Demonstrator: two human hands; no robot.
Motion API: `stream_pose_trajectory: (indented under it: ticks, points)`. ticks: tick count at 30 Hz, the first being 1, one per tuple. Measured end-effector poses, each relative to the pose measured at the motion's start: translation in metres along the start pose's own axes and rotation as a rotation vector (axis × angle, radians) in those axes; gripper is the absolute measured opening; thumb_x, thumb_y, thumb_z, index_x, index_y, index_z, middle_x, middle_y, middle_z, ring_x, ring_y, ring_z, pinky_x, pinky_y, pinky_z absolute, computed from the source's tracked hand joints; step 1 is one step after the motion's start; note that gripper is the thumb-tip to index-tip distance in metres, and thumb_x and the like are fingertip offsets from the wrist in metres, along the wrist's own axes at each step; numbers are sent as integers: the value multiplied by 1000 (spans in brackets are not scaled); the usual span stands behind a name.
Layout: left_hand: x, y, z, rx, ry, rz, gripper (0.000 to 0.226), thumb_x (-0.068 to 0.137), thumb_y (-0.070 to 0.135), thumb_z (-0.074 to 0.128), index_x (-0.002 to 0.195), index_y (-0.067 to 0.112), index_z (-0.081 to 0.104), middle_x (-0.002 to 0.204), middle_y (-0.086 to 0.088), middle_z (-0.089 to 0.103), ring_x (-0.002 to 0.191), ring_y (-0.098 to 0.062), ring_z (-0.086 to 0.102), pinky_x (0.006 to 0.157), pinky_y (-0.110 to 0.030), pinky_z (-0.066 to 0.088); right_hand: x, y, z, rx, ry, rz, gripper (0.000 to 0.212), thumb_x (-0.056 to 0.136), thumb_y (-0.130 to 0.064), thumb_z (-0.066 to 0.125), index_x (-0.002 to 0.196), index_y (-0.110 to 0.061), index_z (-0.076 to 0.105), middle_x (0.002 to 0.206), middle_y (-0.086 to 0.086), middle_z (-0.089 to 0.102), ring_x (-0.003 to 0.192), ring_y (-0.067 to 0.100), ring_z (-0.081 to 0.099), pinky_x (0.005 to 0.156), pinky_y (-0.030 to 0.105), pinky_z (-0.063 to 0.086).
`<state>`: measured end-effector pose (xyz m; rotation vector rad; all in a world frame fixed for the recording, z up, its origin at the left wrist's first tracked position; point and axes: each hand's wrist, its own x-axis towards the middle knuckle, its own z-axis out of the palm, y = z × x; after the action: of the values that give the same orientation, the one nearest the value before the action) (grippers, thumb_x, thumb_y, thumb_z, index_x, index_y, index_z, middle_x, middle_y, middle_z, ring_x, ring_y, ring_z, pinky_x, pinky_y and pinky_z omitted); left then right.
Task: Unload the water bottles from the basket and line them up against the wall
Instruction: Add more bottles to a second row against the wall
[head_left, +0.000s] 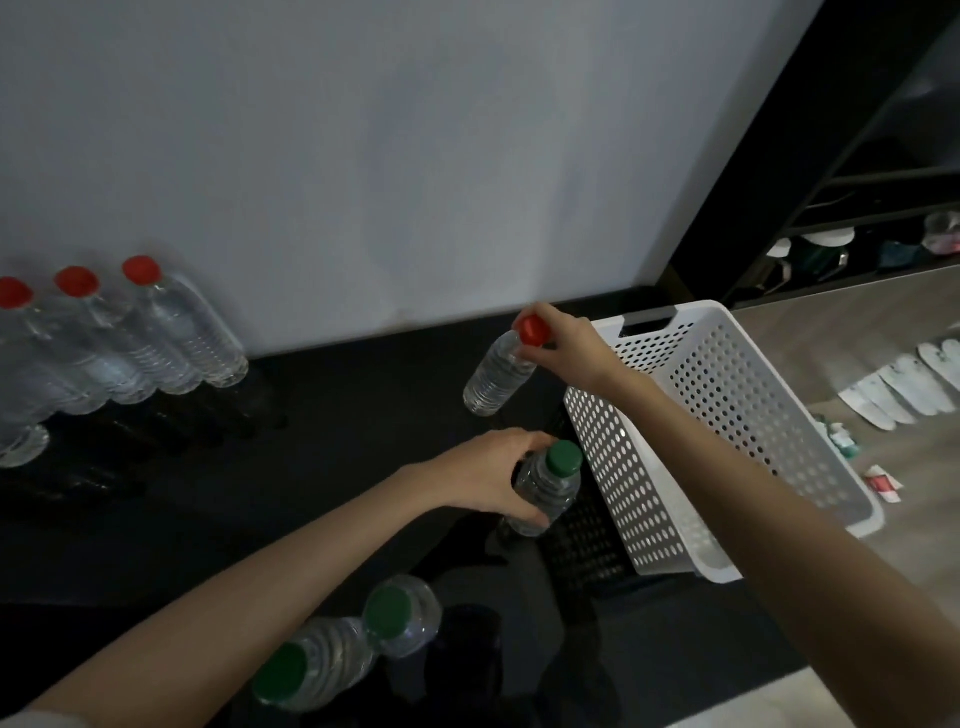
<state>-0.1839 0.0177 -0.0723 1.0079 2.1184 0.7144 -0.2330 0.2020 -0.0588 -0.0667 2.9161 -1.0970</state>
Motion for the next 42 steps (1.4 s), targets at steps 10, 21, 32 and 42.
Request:
stream_pose_trajectory:
  ticks: [10, 21, 32, 42]
  points:
    - [15, -10, 21, -147, 149, 3, 58, 63, 31, 86, 112, 36, 55, 93, 20, 65, 86, 8, 60, 76, -7, 41, -11, 3, 14, 142, 107, 27, 33, 87, -17, 69, 115, -10, 54, 101, 1, 60, 89, 14, 56, 79, 23, 48]
    - [-59, -53, -15, -248, 431, -128, 57, 59, 35, 88, 110, 34, 62, 98, 16, 71, 93, 6, 65, 87, -26, 55, -14, -45, 33, 65, -30, -31, 32, 88, -22, 67, 117, -15, 53, 107, 6, 64, 93, 18, 60, 81, 32, 48]
    - [-237, -155, -63, -213, 780, -388, 53, 54, 34, 92, 100, 34, 64, 86, 20, 71, 81, 13, 64, 73, -8, 47, 10, -183, 114, 103, -139, -214, 24, 89, -26, 67, 106, -20, 52, 99, 5, 64, 92, 25, 62, 83, 45, 55]
    - [-377, -260, -89, -210, 884, -531, 54, 52, 36, 91, 98, 32, 64, 84, 20, 70, 80, 15, 61, 70, -5, 42, 54, -316, 234, 93, -188, -231, 23, 88, -16, 67, 105, -12, 52, 97, 9, 64, 89, 27, 62, 85, 41, 54]
